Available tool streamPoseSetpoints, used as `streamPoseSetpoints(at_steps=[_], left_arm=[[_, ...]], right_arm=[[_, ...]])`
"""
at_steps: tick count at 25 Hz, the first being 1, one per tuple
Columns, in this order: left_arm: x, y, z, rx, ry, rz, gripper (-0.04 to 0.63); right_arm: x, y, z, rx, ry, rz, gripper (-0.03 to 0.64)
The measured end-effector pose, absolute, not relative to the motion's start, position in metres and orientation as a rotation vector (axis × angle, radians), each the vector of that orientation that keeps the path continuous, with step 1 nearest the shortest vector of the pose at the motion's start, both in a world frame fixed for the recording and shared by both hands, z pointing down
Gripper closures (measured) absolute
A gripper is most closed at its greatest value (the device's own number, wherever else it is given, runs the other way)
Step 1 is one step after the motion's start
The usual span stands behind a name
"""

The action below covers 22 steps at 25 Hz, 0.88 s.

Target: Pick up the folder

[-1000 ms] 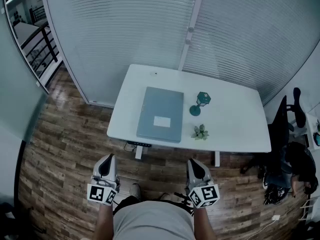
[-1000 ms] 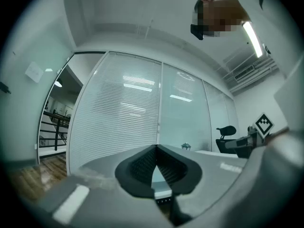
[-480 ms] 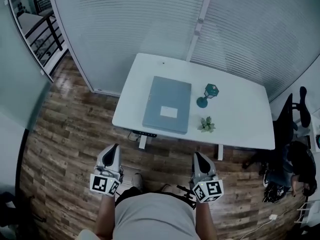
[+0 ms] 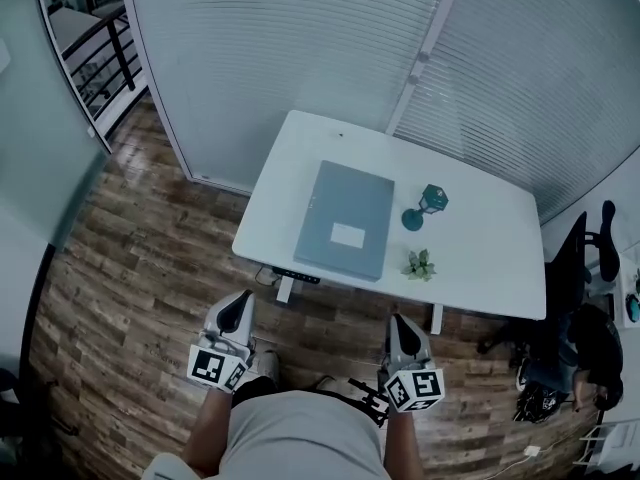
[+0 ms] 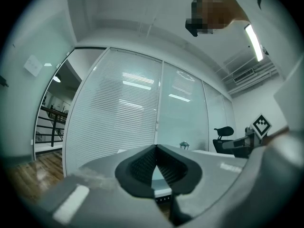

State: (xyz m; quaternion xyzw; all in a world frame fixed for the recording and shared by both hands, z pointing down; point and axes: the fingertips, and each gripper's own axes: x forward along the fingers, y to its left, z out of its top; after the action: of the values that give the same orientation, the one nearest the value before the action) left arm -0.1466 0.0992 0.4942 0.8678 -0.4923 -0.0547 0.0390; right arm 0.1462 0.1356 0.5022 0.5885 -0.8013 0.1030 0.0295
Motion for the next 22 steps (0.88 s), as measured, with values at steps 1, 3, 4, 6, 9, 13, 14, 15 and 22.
streamPoseSetpoints(at_steps=[1, 3, 4, 6, 9, 13, 14, 15, 22], left_arm=[[-0.148, 0.097, 0.495, 2.663, -1.503, -0.162, 0.591], [-0.151, 0.090, 0.497, 2.667, -1.491, -0.157, 0.591], [-0.153, 0.085, 0.497, 2.670, -1.485, -0.155, 0.591], [-0.158, 0.076, 0.496, 2.680, -1.475, -0.149, 0.592], [-0.170, 0.061, 0.496, 2.690, -1.449, -0.156, 0.591], [-0.186, 0.041, 0.498, 2.700, -1.422, -0.156, 0.591], [-0.189, 0.036, 0.499, 2.700, -1.415, -0.156, 0.591], [-0.192, 0.031, 0.500, 2.701, -1.409, -0.153, 0.592], [-0.180, 0.012, 0.512, 2.717, -1.376, -0.109, 0.592]], right_arm=[[0.145, 0.133, 0.503, 1.819, -2.466, 0.319, 0.614], [0.141, 0.127, 0.503, 1.830, -2.455, 0.323, 0.614], [0.139, 0.123, 0.504, 1.836, -2.448, 0.326, 0.614], [0.134, 0.115, 0.504, 1.852, -2.432, 0.330, 0.614], [0.124, 0.105, 0.503, 1.876, -2.409, 0.325, 0.614], [0.114, 0.094, 0.502, 1.916, -2.379, 0.331, 0.614], [0.112, 0.093, 0.502, 1.926, -2.371, 0.336, 0.614], [0.110, 0.092, 0.503, 1.934, -2.365, 0.341, 0.614], [0.113, 0.077, 0.512, 1.937, -2.362, 0.391, 0.614]])
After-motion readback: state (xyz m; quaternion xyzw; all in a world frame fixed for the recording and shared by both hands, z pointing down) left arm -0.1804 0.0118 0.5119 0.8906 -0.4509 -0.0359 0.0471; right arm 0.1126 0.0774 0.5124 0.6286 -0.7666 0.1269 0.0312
